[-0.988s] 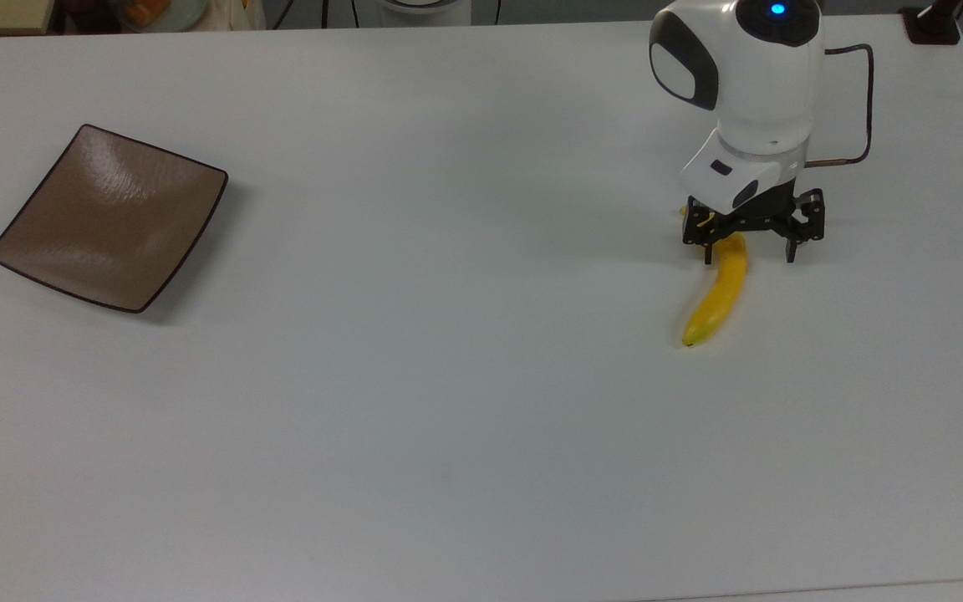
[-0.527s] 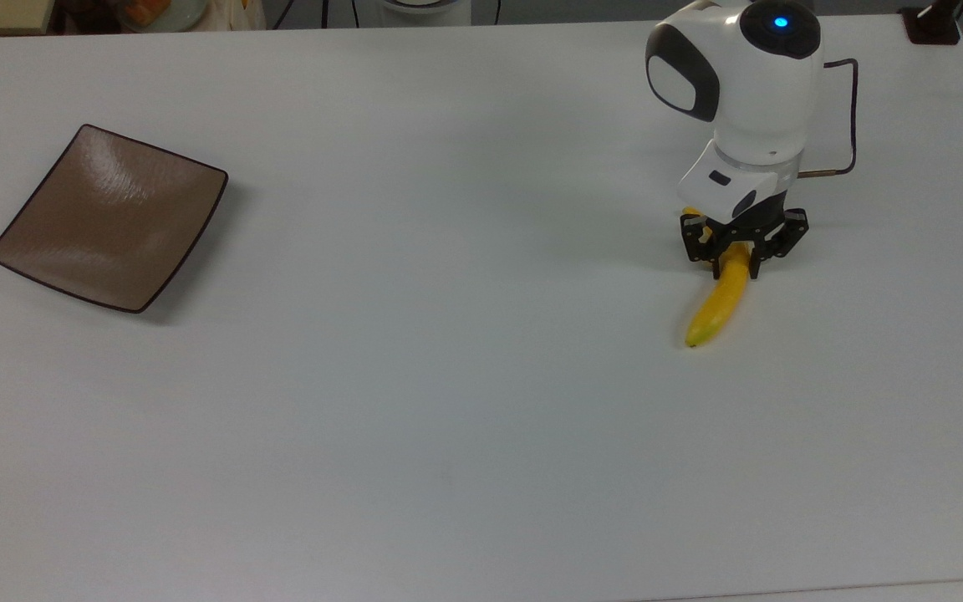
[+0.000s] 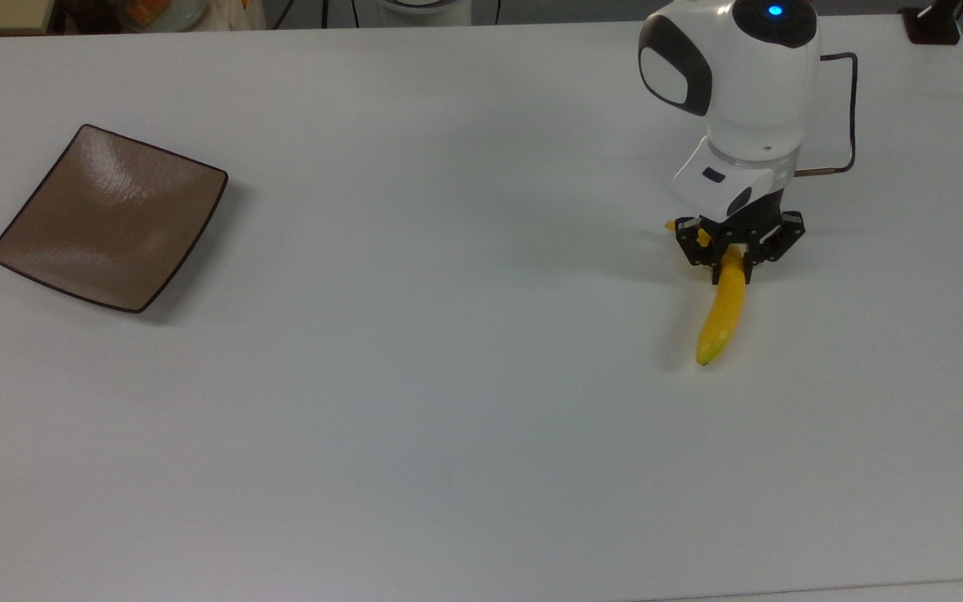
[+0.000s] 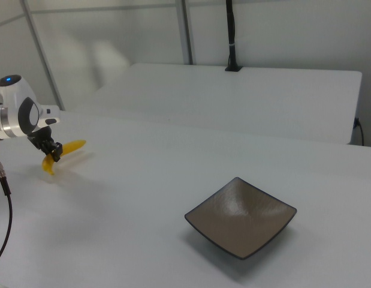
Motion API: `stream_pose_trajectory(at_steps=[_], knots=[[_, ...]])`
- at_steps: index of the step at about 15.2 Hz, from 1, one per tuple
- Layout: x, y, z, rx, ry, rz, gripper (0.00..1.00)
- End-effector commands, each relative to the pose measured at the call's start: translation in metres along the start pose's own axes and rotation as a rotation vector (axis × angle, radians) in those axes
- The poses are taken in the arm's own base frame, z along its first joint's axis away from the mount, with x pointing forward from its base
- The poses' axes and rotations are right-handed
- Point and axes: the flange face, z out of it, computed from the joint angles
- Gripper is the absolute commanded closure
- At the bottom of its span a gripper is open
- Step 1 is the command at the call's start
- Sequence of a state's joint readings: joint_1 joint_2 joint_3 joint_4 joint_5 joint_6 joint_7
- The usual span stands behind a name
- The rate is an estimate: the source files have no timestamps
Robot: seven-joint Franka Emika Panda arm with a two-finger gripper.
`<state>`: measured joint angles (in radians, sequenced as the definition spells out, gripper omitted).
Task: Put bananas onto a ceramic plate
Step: 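Carry the hanging banana across the table to above the brown plate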
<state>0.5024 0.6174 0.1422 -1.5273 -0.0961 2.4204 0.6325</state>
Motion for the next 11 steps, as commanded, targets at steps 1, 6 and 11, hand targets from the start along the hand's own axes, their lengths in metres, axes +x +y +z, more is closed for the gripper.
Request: stream_pose_trajectory(at_steps=[1,6,11], knots=[[0.006,0.022,-0.039,-0.089,-0.096,-0.137,0.94],[0.030,0.070,-0.085,-0.174,-0.212,-0.266,0.95],[0.057,0.162,-0.124,-0.256,-0.296,-0.360,0.95]])
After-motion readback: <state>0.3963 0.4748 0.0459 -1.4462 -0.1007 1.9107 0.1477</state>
